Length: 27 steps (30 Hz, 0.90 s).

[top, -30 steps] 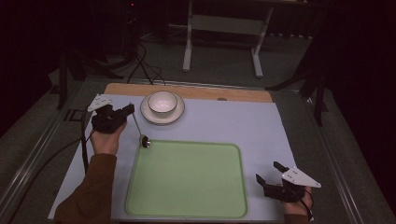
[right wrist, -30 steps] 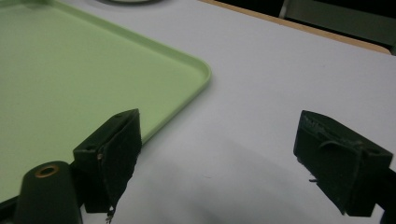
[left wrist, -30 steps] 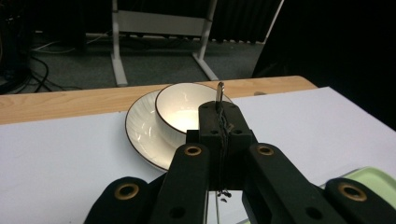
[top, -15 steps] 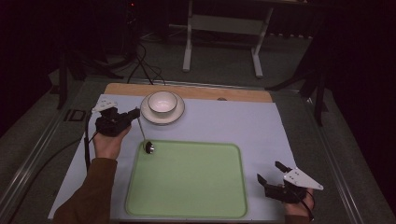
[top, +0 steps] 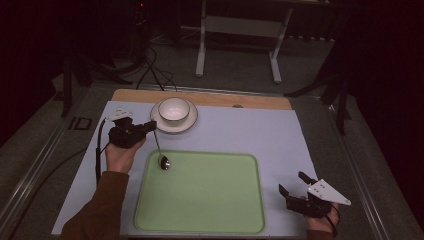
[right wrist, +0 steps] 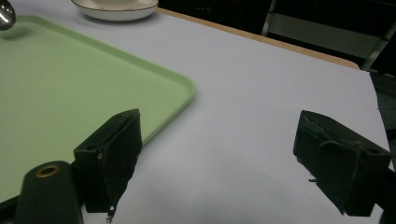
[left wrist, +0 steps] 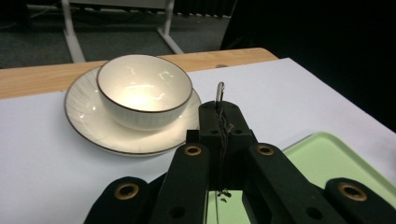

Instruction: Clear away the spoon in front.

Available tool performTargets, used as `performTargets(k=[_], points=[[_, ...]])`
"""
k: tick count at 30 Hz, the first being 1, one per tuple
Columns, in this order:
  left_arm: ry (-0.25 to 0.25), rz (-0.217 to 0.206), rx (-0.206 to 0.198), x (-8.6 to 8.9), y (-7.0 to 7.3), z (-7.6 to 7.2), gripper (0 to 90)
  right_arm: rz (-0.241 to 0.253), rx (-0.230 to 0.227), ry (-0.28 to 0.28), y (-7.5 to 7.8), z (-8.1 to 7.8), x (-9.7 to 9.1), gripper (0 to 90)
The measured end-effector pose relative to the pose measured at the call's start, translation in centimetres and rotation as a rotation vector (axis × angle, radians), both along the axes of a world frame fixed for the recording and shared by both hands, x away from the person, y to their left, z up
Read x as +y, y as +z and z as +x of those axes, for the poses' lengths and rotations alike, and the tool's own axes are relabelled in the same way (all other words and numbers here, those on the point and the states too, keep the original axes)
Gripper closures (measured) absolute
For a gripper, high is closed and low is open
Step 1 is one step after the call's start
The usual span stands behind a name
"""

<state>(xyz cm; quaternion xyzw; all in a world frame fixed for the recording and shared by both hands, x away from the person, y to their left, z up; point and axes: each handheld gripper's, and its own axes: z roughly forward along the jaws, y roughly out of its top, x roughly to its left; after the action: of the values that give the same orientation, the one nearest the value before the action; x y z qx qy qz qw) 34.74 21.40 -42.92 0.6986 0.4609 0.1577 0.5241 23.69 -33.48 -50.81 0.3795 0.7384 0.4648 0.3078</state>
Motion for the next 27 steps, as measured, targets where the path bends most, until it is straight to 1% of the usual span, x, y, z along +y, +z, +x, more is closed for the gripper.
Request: performTargets(k=[2, 3, 5, 9, 11, 16, 19, 24, 25, 27], points=[[0.0, 0.0, 0.0, 0.0, 0.0, 0.0, 89.4, -0.003, 0.001, 0.001, 0.0, 0.0, 0.0, 15.1], [-0.024, -0.003, -0.009, 0.0, -0.2, -0.4, 89.4, -0.012, 0.008, 0.004, -0.1, 0.1, 0.1, 15.1], [-0.046, -0.008, -0.017, 0.1, -0.3, -0.7, 89.4, -0.022, 0.007, 0.005, 0.0, 0.1, 0.2, 15.1], [-0.066, -0.012, -0.014, 0.3, -0.4, -1.3, 89.4, -0.034, 0.003, 0.007, 0.0, 0.1, 0.5, 15.1], [-0.071, -0.004, -0.018, 0.2, -0.3, -1.5, 89.4, -0.043, 0.007, 0.011, 0.0, 0.1, 0.6, 15.1], [-0.094, -0.02, 0.013, 0.1, -0.6, -1.7, 89.4, -0.059, 0.017, 0.018, -0.1, 0.2, 0.8, 15.0], [-0.095, -0.024, 0.04, 0.3, -0.8, -1.9, 89.4, -0.06, 0.016, 0.021, -0.1, 0.3, 0.7, 15.0], [-0.104, -0.026, 0.086, 0.8, -1.5, -2.7, 89.3, -0.05, 0.005, 0.018, 0.0, 0.2, 0.4, 15.0], [-0.104, -0.026, 0.086, 0.8, -1.5, -2.7, 89.3, -0.048, 0.005, 0.018, 0.0, 0.2, 0.4, 15.0], [-0.1, -0.045, 0.115, 1.2, -1.9, -3.2, 89.3, -0.051, 0.002, 0.021, 0.0, 0.2, 0.4, 15.0]])
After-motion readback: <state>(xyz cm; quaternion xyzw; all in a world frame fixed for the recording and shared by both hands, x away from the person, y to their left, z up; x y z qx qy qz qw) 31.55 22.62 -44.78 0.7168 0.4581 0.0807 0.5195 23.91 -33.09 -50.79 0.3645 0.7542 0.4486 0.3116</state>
